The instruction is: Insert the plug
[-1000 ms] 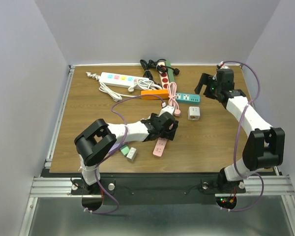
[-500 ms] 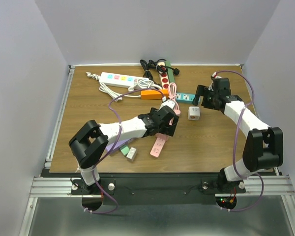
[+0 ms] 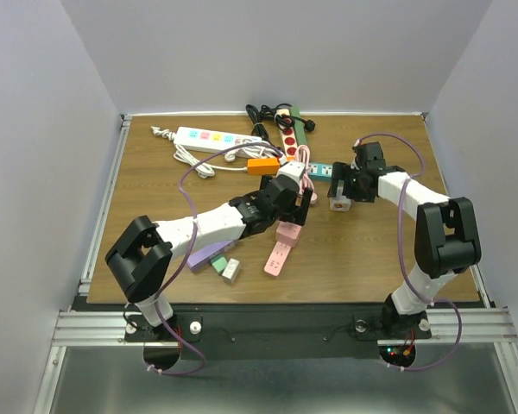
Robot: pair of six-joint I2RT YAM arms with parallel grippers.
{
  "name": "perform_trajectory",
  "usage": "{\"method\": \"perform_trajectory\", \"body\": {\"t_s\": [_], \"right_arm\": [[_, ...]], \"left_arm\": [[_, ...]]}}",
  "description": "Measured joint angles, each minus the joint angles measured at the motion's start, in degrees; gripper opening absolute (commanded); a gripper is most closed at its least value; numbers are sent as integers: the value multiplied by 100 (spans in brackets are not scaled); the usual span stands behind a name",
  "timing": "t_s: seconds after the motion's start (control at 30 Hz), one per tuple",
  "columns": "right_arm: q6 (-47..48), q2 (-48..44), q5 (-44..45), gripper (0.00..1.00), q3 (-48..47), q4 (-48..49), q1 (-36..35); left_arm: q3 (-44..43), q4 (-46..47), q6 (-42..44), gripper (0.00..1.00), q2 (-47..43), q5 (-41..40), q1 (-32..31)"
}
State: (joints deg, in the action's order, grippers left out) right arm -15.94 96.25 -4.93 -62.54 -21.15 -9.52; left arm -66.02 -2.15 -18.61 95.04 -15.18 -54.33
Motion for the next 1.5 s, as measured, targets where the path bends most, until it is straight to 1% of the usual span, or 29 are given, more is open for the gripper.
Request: {"method": "perform_trajectory", "body": {"t_s": [0.3, 0.37, 0.5, 0.6, 0.67, 0.77, 0.8, 0.83, 0.87, 0.9, 0.93, 0.97, 1.1, 1.23, 1.33, 1.5], "right_arm": [[37, 505, 120, 94, -424, -94, -33], [42, 608, 151, 92, -540, -96, -37], [63, 708, 205, 86, -695, -140, -72], [81, 802, 260, 71, -780, -151, -120], [94, 839, 299, 67, -782, -186, -149], [122, 863, 328, 56, -793, -251, -179], [131, 863, 332, 45, -796, -258, -181], [151, 863, 376, 38, -804, -275, -181], [166, 868, 400, 28, -804, -282, -181], [179, 868, 411, 11, -815, -299, -181], [188, 879, 415, 4, -833, -323, -181], [197, 885, 409, 0, -857, -356, -181], [205, 922, 120, 0, -1051, -682, -181], [-7, 922, -632, 1, -1388, -977, -181], [-376, 789, -1316, 1, -1585, -1045, -184], [-1241, 317, -2374, 0, -1700, -1123, -184]], "left_arm": [[221, 522, 221, 99, -175, -22, 50], [315, 595, 254, 99, -175, -20, 50], [442, 678, 319, 99, -175, -20, 57], [452, 715, 341, 99, -175, -4, 61], [452, 756, 354, 99, -175, 4, 72], [496, 848, 372, 99, -175, 17, 72], [531, 905, 380, 99, -175, 20, 76], [560, 927, 389, 99, -175, 22, 76], [584, 942, 409, 99, -177, 26, 76], [614, 979, 426, 99, -177, 37, 76], [664, 1023, 452, 99, -190, 59, 79], [721, 1091, 487, 99, -210, 83, 79], [1001, 1427, 619, 99, -358, 166, 72], [1207, 1950, 890, 99, -505, 52, -4], [1270, 2374, 1108, 99, -533, -118, -72], [1274, 2988, 1569, 99, -535, -299, -120]]}}
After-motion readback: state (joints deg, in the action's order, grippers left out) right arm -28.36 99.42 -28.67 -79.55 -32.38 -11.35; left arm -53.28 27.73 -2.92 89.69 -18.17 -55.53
